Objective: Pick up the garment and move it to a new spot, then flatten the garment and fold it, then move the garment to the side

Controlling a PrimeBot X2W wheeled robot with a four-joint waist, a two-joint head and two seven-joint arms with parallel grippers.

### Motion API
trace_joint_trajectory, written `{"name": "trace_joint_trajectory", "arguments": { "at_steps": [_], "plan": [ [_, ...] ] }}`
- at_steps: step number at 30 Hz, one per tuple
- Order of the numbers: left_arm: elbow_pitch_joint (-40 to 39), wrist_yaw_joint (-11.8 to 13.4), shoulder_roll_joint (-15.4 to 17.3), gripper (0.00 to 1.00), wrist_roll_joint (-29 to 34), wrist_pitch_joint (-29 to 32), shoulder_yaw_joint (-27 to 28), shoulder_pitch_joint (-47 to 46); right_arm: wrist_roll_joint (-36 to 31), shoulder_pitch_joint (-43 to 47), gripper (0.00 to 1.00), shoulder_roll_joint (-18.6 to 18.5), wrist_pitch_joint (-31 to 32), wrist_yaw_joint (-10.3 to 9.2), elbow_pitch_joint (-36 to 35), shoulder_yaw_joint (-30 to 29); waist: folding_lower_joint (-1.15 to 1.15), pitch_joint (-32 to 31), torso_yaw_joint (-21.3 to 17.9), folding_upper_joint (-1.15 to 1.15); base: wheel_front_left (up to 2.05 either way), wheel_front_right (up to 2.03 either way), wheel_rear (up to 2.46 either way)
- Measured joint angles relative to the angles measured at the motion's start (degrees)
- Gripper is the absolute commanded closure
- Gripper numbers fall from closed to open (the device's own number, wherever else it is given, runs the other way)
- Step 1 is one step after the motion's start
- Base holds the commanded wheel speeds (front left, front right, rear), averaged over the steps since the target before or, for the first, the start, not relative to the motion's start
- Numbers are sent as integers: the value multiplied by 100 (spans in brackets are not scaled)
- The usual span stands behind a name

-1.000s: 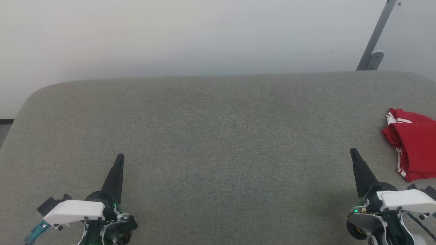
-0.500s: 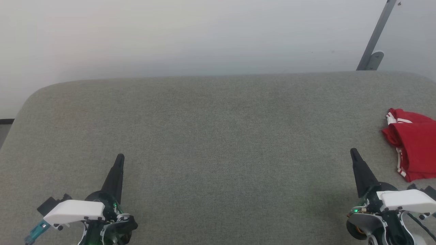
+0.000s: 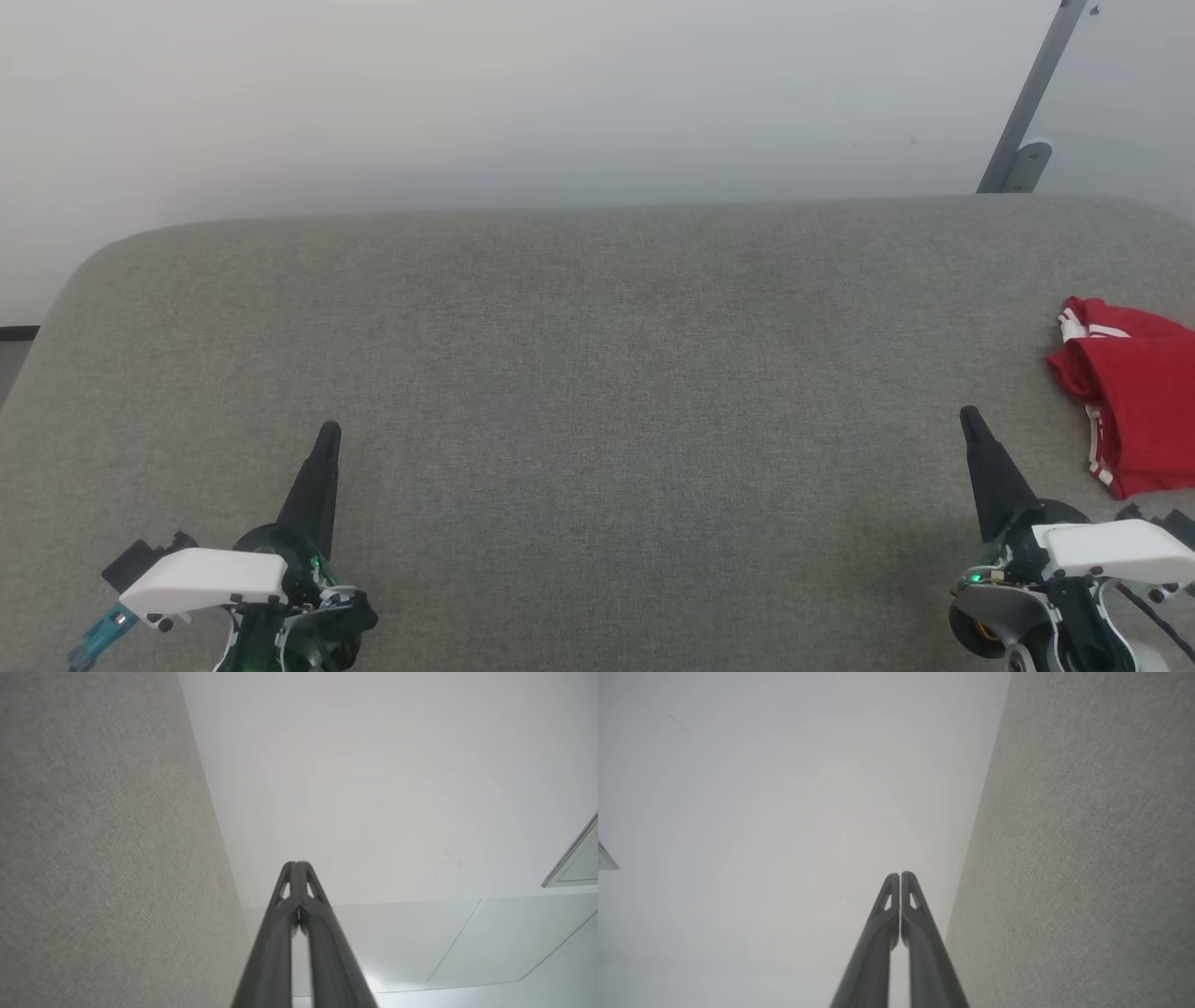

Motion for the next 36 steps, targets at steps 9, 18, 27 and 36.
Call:
{"name": "trace_joint_trajectory", "arguments": {
  "at_steps": [9,18,27,36],
  "plan": [
    [0,0,0,100,0,0,0,0,0,0,100,0,0,0,-1,0,0,0,0,0,0,0,0],
    [0,0,0,100,0,0,0,-1,0,-1,100,0,0,0,-1,1,0,0,0,0,0,0,0],
    [0,0,0,100,0,0,0,-1,1,-1,100,0,0,0,-1,2,0,0,0,0,0,0,0],
    [0,0,0,100,0,0,0,-1,0,-1,100,0,0,0,-1,1,0,0,0,0,0,0,0]
  ]
}}
